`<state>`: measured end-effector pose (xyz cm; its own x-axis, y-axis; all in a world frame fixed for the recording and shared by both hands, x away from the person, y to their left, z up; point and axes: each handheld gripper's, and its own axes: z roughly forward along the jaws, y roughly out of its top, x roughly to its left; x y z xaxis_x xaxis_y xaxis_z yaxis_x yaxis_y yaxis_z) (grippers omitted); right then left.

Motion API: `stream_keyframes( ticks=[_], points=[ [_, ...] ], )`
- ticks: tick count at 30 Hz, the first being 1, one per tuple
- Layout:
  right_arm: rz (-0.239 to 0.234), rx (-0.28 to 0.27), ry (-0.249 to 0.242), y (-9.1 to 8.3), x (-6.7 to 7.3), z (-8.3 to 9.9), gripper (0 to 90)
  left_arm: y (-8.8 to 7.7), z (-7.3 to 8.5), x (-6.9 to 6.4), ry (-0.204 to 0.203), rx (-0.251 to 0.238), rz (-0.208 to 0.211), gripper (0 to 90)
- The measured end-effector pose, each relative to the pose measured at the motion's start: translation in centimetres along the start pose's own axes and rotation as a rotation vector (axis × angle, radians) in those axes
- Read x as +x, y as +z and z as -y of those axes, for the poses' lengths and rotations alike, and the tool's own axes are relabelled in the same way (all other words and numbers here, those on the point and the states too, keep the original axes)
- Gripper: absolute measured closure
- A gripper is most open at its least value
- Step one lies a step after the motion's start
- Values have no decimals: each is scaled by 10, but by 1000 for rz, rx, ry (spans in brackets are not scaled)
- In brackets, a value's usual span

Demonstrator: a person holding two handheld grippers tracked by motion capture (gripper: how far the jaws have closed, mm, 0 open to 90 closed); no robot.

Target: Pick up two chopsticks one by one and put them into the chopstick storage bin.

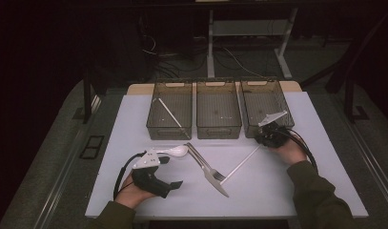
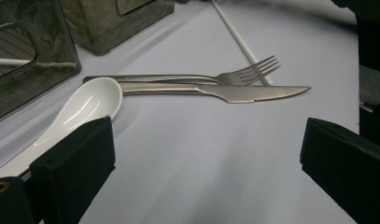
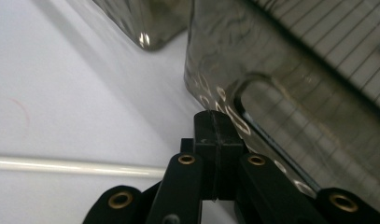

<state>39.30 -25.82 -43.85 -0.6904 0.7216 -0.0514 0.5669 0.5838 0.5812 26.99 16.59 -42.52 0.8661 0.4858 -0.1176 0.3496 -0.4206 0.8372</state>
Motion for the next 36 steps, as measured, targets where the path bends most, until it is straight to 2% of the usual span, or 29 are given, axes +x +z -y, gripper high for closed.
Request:
stream_keyframes(
  ticks=[11,23,30,32,34,36],
  points=[
    [-4,8,6,-6,0,10,896,0,0,0,4,3,1,25],
    [-13,31,-2,-23,4,30,896,0,-1,-1,5,1,1,25],
    [-1,7,4,-28,7,38,895,0,-1,-2,8,1,-2,25],
    [-27,-31,20,-38,10,41,895,-1,-1,-1,6,-5,-4,25],
    [-51,-50,6,-47,16,43,895,-1,0,0,5,0,-3,24],
    [-99,-63,-11,-54,26,49,895,0,0,-1,4,1,-5,24]
  ],
)
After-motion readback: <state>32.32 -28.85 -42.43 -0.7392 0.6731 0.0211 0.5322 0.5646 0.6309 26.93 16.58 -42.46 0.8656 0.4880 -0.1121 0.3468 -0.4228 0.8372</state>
